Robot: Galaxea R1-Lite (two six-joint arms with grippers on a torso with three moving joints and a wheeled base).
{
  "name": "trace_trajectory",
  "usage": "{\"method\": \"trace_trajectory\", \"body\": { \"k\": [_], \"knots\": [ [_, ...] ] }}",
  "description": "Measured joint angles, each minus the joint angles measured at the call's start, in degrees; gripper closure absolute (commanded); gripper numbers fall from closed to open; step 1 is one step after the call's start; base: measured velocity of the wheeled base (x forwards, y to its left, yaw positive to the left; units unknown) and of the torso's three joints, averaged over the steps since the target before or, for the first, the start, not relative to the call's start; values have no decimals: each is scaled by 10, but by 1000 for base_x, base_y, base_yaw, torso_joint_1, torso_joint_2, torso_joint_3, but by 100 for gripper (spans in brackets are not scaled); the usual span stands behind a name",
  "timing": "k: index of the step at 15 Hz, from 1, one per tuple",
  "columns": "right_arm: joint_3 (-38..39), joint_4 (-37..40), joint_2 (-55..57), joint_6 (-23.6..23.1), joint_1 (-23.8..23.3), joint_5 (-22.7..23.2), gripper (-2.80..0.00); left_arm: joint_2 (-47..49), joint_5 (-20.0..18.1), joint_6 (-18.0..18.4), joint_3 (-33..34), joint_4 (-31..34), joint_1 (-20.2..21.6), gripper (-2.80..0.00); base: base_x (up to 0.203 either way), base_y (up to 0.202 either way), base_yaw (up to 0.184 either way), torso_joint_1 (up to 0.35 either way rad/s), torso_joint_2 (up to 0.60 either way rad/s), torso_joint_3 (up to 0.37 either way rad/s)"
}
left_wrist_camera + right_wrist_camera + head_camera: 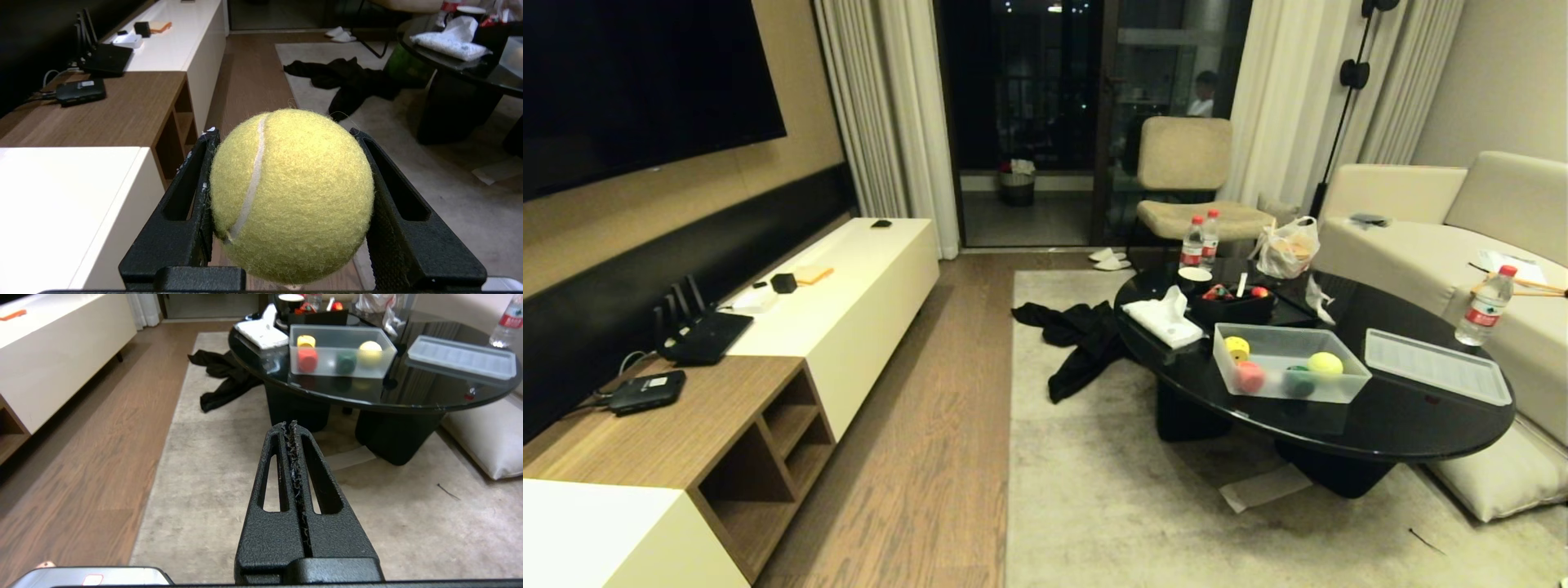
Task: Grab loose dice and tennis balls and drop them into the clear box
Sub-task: Put the ball in the box
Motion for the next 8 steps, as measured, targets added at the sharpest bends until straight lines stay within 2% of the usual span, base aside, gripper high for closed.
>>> {"method": "trace_trajectory", "body": {
  "k": [8],
  "knots": [
    [0, 0, 0, 0, 0, 0, 0, 0, 0, 0, 0, 0, 0, 0, 0, -198, 9, 2, 1, 3]
  ]
}}
